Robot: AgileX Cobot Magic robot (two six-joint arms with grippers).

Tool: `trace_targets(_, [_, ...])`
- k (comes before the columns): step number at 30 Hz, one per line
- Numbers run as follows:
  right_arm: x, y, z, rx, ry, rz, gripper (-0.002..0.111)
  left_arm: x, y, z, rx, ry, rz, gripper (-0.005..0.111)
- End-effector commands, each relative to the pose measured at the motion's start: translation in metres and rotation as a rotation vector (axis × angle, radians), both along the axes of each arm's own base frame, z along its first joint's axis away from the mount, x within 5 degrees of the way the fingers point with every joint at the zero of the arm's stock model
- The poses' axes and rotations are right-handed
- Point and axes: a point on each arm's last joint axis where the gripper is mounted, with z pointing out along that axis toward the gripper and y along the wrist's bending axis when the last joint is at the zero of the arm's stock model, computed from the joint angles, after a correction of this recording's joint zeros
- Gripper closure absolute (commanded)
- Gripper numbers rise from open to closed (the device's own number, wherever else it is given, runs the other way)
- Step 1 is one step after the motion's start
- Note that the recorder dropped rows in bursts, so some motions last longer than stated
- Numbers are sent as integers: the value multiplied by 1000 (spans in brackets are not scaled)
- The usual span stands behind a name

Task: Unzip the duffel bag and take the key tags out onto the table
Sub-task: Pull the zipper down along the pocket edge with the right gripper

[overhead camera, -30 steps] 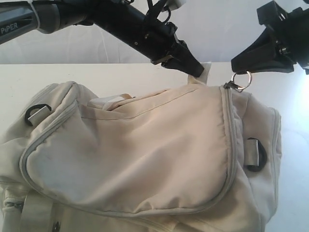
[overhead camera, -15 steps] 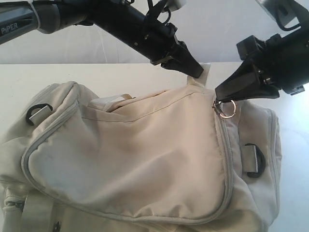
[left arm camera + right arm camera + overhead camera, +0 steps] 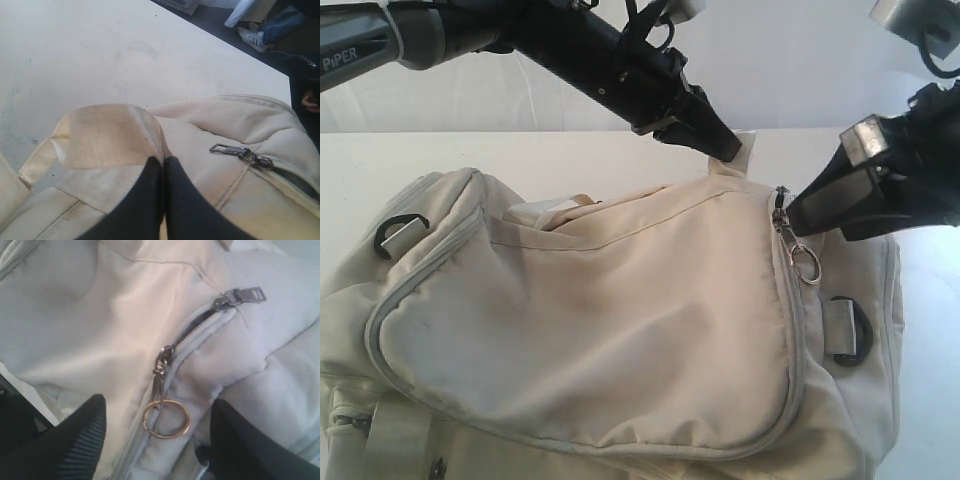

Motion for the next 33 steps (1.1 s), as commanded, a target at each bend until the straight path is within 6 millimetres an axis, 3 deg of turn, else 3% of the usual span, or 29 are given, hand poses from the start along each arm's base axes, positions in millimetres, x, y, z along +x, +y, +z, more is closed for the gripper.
trace_targets(1, [-10,8,-4,-10,14,37,53,-7,-1,15,-43,2,-17,107])
trace_targets(6, [-16,12,-21,-68,70,66,53,-7,-1,15,-43,2,-17,107])
trace_targets(21, [-1,16,-29,-32,40,39,53,-7,-1,15,-43,0,-18,107])
trace_targets(30, [0,22,-31,-33,41,61,70,-7,-1,15,-43,0,-18,107])
trace_targets(33, [0,22,-31,-42,44,64,82,-7,-1,15,-43,0,-18,107])
